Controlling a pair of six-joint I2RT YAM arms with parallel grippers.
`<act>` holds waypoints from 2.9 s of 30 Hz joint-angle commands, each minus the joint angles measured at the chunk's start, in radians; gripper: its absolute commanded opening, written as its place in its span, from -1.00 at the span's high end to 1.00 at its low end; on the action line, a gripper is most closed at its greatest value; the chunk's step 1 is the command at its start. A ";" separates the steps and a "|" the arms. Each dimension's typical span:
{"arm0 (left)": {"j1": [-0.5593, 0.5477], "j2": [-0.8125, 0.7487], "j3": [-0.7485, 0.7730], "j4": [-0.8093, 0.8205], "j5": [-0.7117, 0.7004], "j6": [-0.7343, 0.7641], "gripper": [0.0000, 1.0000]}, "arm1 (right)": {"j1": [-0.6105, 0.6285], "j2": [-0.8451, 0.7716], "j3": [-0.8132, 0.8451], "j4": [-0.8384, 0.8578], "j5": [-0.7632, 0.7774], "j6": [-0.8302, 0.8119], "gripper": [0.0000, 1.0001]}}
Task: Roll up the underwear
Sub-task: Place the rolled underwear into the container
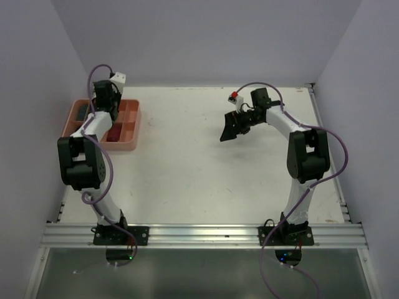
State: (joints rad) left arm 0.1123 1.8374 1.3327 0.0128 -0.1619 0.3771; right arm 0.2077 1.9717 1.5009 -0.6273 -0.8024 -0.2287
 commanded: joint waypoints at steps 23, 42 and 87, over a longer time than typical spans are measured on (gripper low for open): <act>-0.011 0.198 0.003 0.038 0.140 -0.007 1.00 | -0.039 0.009 -0.005 -0.008 -0.057 0.006 -0.97; 0.006 0.214 0.000 -0.154 0.240 -0.133 1.00 | -0.042 0.044 0.009 -0.032 -0.070 0.011 -0.97; -0.135 -0.090 -0.135 -0.085 0.015 -0.116 1.00 | -0.042 0.038 -0.011 -0.025 -0.083 0.032 -0.97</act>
State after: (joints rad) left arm -0.0166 1.7702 1.1904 -0.0803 -0.1513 0.2535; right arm 0.1692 2.0171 1.4963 -0.6434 -0.8558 -0.2066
